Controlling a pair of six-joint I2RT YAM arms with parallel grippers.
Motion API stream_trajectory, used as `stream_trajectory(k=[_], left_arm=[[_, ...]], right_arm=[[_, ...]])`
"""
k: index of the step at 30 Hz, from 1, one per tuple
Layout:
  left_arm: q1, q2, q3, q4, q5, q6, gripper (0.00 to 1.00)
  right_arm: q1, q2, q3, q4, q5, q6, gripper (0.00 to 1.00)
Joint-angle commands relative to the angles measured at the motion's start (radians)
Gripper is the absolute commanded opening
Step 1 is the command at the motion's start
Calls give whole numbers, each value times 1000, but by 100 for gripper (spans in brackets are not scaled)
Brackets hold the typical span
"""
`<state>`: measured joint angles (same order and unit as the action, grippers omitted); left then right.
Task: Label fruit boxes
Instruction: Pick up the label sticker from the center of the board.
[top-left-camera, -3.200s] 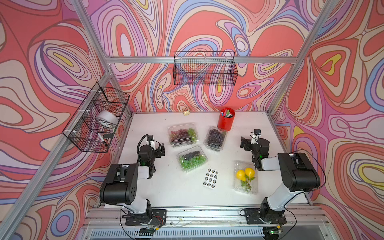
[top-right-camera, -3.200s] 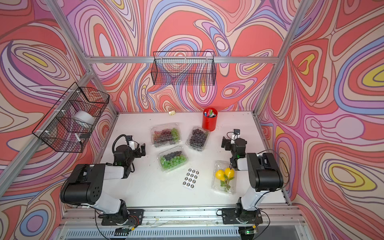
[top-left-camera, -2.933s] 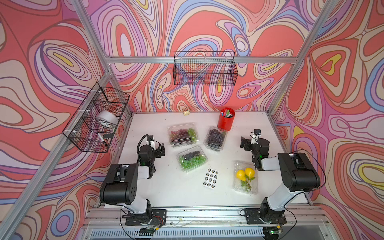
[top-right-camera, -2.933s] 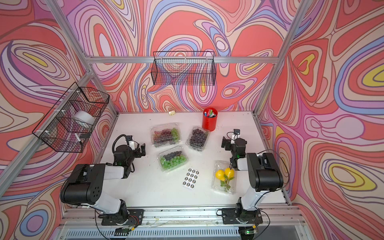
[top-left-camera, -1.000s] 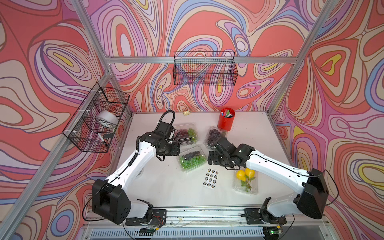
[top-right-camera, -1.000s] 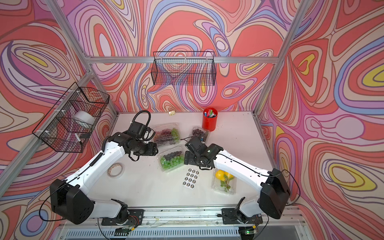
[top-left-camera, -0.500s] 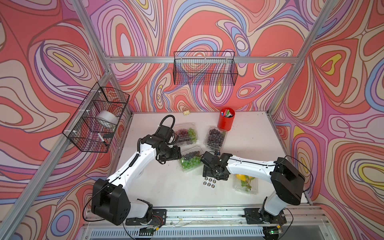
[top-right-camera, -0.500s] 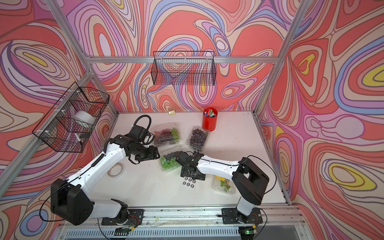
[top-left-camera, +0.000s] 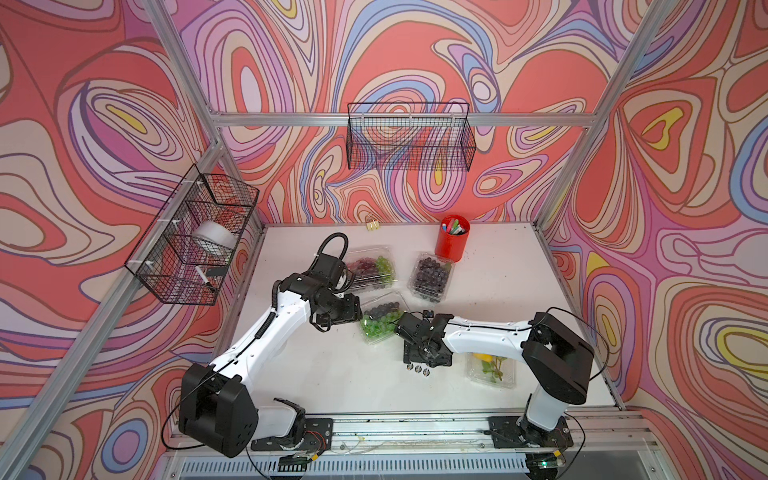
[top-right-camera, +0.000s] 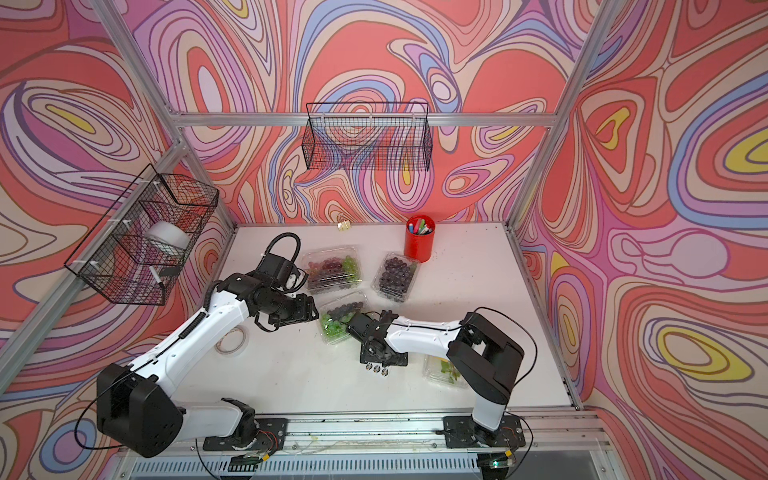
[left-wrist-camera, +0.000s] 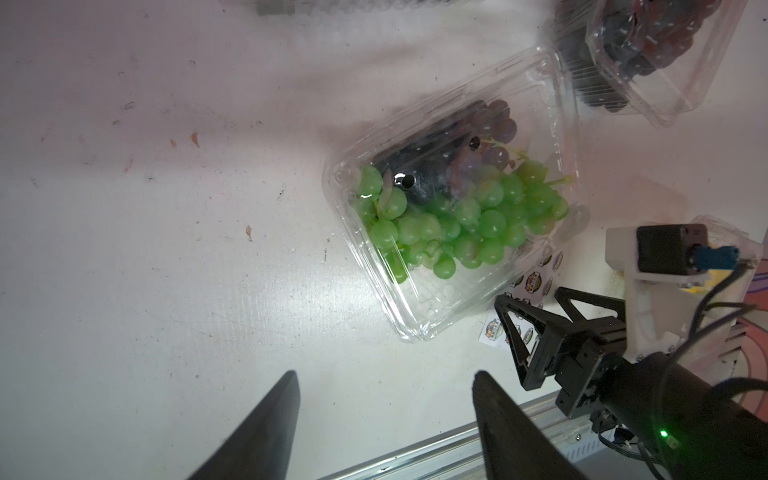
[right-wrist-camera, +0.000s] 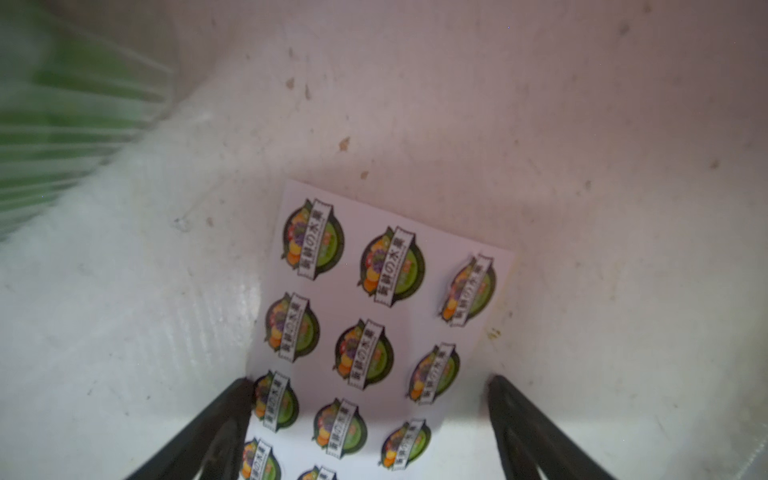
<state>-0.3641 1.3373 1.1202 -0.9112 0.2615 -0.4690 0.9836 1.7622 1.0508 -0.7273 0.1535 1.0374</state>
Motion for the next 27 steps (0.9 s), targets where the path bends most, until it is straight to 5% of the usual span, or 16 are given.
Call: stream_trajectory(k=[1,7,27], left_arm=[[2,-21,-13,-15,-7,-14,68],[2,-16,-20,-8,0,-13,68],[2,-45,-25,5,-16,12,63]], right_arm=[[7,46,-8,7,-9,1,83],[9,37,-39,19,-5,3,63],[11,-141,-155,161,63,-65,33]])
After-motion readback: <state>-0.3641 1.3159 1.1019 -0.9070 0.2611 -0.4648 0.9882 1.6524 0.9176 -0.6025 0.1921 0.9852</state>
